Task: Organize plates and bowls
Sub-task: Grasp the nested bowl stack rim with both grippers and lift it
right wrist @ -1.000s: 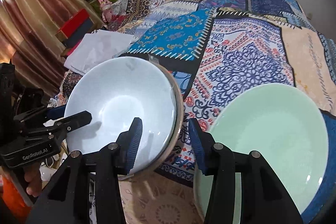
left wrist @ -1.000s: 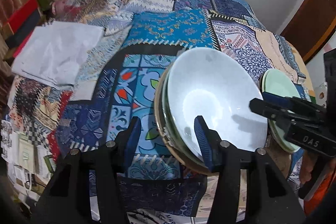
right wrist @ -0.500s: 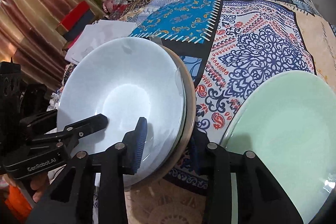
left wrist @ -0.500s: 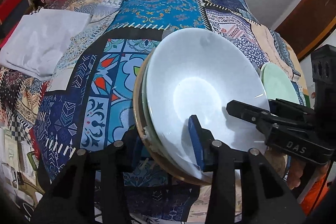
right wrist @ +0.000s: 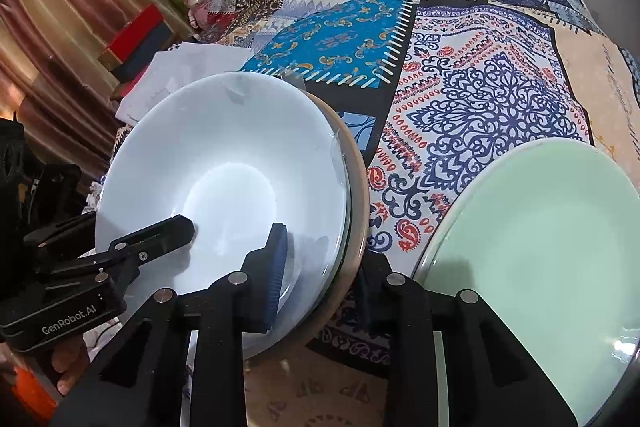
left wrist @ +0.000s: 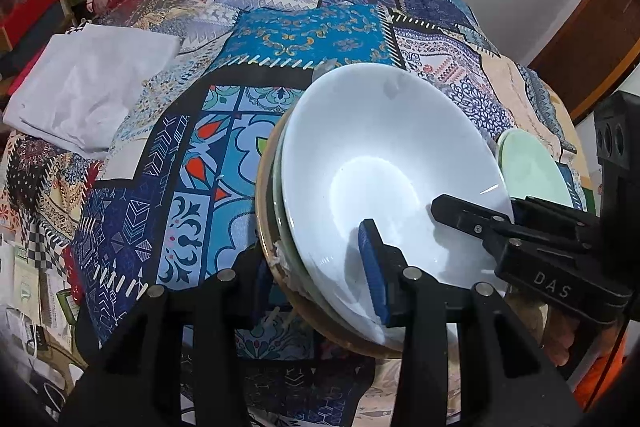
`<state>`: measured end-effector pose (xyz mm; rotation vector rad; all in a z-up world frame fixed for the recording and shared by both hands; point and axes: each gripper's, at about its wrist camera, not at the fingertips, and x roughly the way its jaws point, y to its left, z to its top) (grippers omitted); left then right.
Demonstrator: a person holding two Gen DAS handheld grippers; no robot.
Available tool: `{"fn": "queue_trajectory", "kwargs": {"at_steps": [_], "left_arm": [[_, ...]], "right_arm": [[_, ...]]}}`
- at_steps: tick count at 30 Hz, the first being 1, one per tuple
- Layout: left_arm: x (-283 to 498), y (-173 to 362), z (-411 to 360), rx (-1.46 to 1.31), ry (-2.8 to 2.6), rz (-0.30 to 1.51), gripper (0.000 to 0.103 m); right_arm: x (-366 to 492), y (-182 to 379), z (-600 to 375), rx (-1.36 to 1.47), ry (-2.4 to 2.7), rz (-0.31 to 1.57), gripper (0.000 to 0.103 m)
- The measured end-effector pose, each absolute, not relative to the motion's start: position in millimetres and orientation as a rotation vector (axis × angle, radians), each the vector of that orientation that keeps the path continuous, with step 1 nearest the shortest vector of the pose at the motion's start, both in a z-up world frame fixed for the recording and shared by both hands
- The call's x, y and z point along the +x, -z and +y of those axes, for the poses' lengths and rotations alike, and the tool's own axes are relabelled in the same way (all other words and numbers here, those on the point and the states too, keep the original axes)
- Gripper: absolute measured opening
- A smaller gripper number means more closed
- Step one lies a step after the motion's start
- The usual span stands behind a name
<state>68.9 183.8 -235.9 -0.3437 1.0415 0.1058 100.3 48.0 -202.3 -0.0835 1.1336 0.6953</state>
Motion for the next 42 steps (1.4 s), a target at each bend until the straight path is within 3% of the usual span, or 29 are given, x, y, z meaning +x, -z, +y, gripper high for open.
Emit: {"fn": "queue_trajectory", "kwargs": {"at_steps": [42], "left_arm": [[91,150,99,-0.223,0.023,0.892,0.041]], "right_arm": [[99,117,-51,0.063,-0.571,0.921,0.026]]}}
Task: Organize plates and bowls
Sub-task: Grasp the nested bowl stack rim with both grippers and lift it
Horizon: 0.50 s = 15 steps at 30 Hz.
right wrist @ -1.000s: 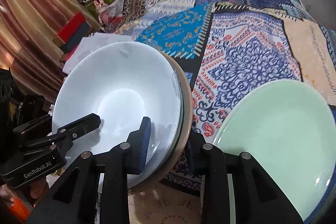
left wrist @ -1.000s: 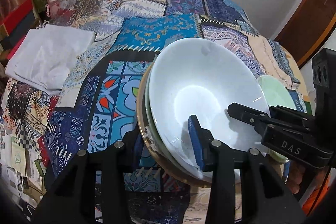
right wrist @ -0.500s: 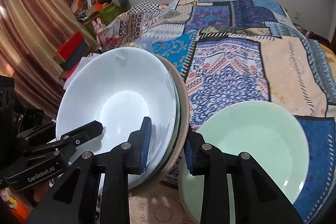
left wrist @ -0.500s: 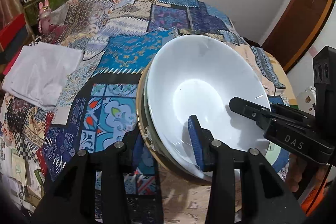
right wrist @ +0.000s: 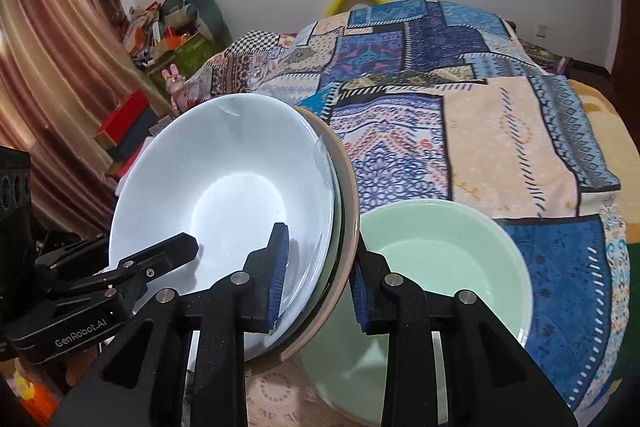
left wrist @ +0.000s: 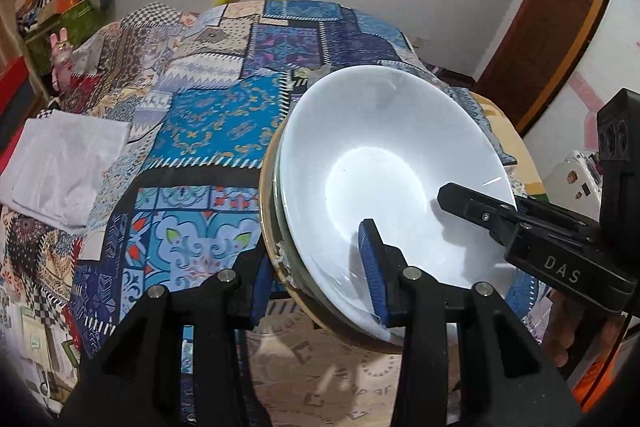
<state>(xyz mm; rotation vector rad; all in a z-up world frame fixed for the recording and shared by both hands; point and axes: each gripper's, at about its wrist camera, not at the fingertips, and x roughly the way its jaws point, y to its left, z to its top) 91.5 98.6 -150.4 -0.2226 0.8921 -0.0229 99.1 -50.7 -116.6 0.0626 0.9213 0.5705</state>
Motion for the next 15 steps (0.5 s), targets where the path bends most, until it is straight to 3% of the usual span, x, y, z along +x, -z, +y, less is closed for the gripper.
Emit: {"fn": "queue_trajectory", "kwargs": {"at_steps": [15], "left_arm": [[107,155,49,-0.185,0.09,0.923,0.041]], "right_arm": [[101,118,-102,0.094,-0.51,0.915,0.026]]}}
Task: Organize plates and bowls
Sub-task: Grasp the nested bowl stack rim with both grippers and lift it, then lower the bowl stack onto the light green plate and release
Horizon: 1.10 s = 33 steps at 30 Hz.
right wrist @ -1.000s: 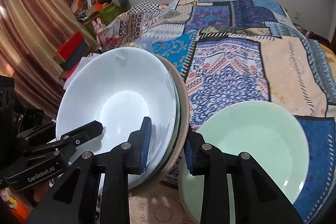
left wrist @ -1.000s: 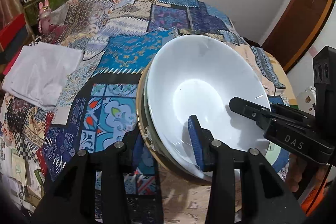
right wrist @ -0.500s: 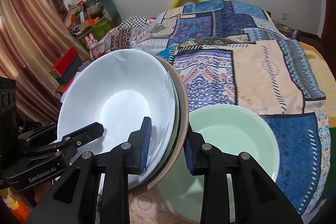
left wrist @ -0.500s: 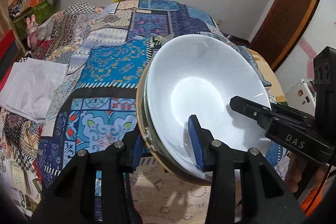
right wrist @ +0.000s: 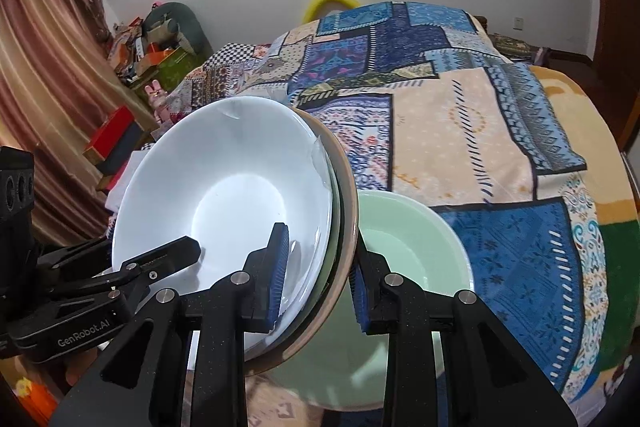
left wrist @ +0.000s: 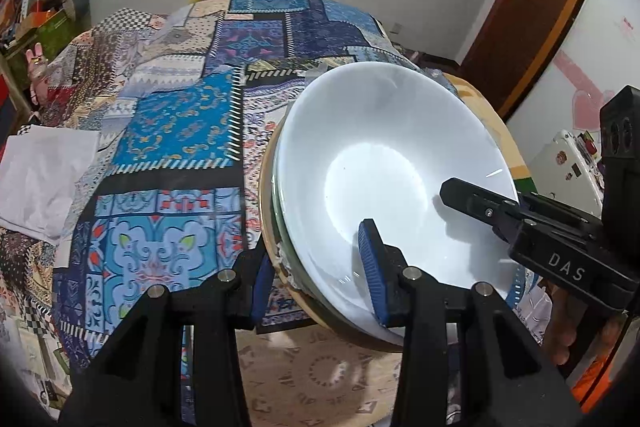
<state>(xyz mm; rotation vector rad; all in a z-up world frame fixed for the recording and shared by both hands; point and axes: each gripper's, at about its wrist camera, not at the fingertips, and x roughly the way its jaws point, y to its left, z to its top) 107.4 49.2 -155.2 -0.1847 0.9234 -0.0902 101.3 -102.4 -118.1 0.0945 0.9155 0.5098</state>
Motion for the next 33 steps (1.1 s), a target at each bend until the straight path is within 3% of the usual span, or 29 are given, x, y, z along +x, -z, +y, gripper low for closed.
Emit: {"fn": "queue_trajectory", "kwargs": {"at_steps": [33], "left_arm": [[143,207,11,-0.139,0.139,1.036,0.041]], "right_arm": [[112,171,-143,0.189,-0.466,1.034,0.028]]}}
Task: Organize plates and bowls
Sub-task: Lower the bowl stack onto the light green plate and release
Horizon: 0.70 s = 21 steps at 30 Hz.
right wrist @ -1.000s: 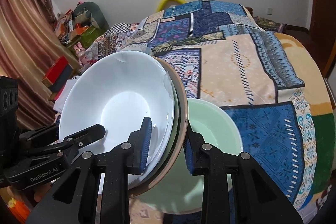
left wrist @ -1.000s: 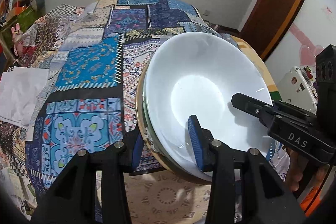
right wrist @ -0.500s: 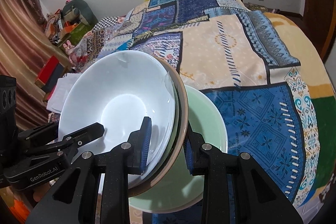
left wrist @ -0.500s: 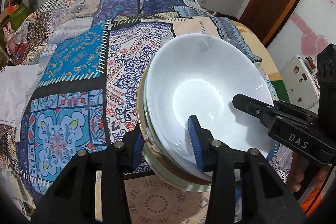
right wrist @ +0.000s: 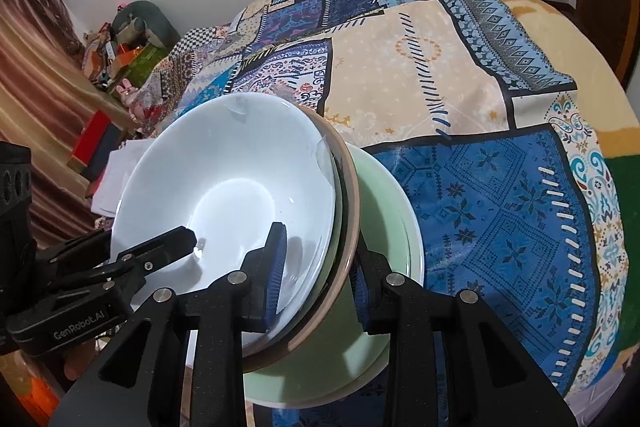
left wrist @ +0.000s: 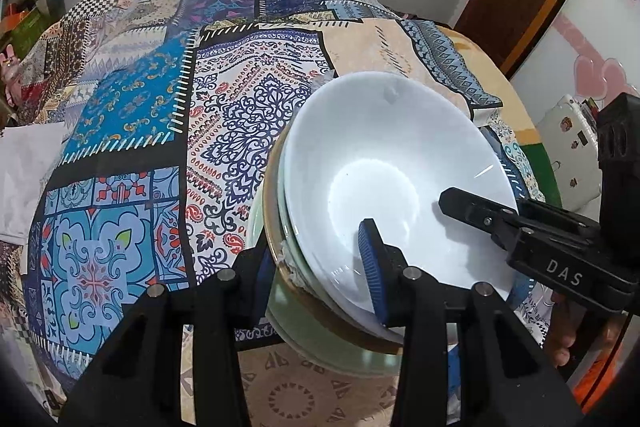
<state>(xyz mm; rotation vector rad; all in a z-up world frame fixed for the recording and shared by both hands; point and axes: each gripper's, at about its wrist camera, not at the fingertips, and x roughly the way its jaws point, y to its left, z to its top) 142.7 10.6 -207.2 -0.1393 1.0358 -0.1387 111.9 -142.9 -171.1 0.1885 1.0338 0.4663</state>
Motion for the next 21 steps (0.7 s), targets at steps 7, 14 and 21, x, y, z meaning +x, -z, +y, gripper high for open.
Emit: {"fn": "queue_trajectory", "kwargs": {"at_steps": [7,14,21], "left_arm": [[142,206,11,-0.134,0.116,1.033,0.045],[124,183,14,-0.111,0.086,0.979,0.056],[88,131,12,-0.109,0.093,0.827,0.056]], "right_arm": [[104,164,-138,0.113,-0.431,1.007,0.038],[85,137,-143,0.081,-0.421,0.932,0.052],[57,88,-148,0.08,-0.436,0.803,0.053]]}}
